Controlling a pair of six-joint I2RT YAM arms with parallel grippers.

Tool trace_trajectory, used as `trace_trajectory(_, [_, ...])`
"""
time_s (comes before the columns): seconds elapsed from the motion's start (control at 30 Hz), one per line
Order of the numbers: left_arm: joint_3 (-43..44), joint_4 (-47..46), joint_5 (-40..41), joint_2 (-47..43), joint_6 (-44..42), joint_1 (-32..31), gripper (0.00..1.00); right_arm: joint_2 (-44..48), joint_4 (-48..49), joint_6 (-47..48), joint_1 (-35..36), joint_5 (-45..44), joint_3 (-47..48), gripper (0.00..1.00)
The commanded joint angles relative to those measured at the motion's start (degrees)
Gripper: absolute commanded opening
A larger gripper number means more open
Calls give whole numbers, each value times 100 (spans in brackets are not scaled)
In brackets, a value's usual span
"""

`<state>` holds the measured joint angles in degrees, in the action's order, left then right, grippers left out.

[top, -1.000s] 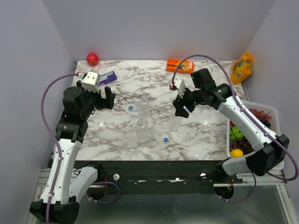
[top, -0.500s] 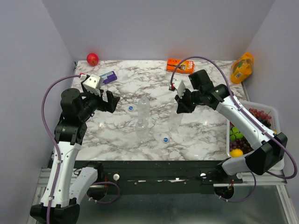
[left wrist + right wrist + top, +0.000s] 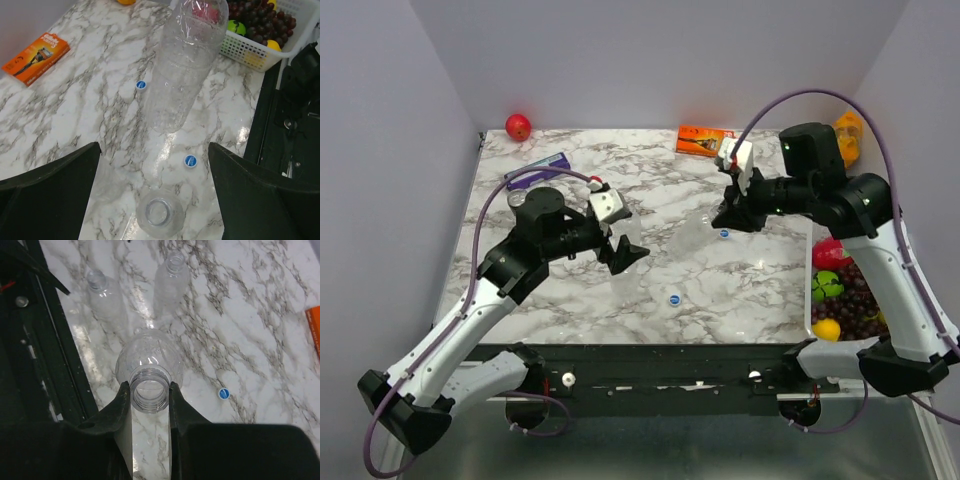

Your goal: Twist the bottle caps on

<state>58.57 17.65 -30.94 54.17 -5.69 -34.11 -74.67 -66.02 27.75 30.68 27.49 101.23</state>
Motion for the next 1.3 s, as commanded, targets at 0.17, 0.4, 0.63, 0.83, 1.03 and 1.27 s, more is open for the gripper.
trace_trajectory(0.17, [-416, -1527, -263, 619, -371, -816, 99, 243, -473, -481, 26, 1083, 265, 1])
trace_trajectory(0.4, [-214, -1554, -632, 1253, -406, -1168, 99, 76, -333, -648, 26, 1224, 626, 1])
trace_trajectory(0.63, [-319, -2133, -615, 1491, -257, -1256, 90, -82, -271, -744, 26, 1470, 732, 1])
trace_trajectory(0.83, [-416, -2187, -659, 1447, -195, -1256, 59, -152, -271, -744, 26, 1453, 758, 1])
trace_trajectory(1.03, [-635, -2239, -98, 1044, 137, -1038, 29, -302, -70, -709, 17, 682, 1231, 59])
trace_trajectory(1.27, [-83, -1511, 921, 305, 754, 349, 4, 164, 1258, -500, -71, 193, 391, 92])
